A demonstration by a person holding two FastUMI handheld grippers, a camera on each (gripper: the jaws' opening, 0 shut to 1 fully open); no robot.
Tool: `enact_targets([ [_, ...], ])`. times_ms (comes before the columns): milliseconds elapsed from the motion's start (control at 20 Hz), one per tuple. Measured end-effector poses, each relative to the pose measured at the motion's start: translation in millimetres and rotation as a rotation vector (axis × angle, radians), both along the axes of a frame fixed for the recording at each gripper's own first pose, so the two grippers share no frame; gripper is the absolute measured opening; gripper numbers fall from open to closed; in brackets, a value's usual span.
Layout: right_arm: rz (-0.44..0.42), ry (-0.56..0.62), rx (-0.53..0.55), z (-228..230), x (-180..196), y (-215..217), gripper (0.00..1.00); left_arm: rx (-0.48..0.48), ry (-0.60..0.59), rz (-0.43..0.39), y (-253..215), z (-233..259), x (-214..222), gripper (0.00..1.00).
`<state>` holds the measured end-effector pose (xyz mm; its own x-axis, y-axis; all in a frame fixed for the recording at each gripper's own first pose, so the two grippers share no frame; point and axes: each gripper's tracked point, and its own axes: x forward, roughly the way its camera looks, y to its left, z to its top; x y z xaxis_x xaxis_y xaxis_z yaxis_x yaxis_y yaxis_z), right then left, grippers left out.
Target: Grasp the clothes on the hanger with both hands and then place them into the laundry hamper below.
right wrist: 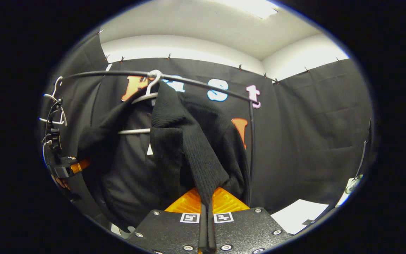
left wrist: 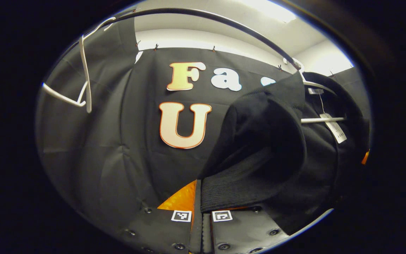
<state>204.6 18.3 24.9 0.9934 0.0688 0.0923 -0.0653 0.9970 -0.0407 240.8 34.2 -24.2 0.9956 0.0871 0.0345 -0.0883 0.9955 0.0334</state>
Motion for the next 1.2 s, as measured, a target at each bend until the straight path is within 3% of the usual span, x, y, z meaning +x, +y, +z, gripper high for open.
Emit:
enact_targets([
  [250,-0.039,-0.106,-0.03,63,-25,-28,0.0,0.066,-0.114,-0.002,5,50,-2,0.08],
  [400,-0.072,-0.164,-0.032,100,-24,-47,0.0,0.088,-0.179,0.058,14,86,-8,0.05],
  [450,-0.082,-0.181,-0.035,112,-23,-53,0.0,0.098,-0.209,0.062,15,102,-9,0.1],
  [600,-0.097,-0.208,-0.039,141,-17,-69,0.0,0.117,-0.249,0.061,16,136,-4,0.1],
  [900,-0.13,-0.216,-0.039,180,24,-102,0.0,0.105,-0.262,0.109,34,163,6,0.08],
  [1200,-0.143,-0.099,-0.046,149,96,-122,0.0,0.054,-0.234,0.22,79,149,27,0.08],
])
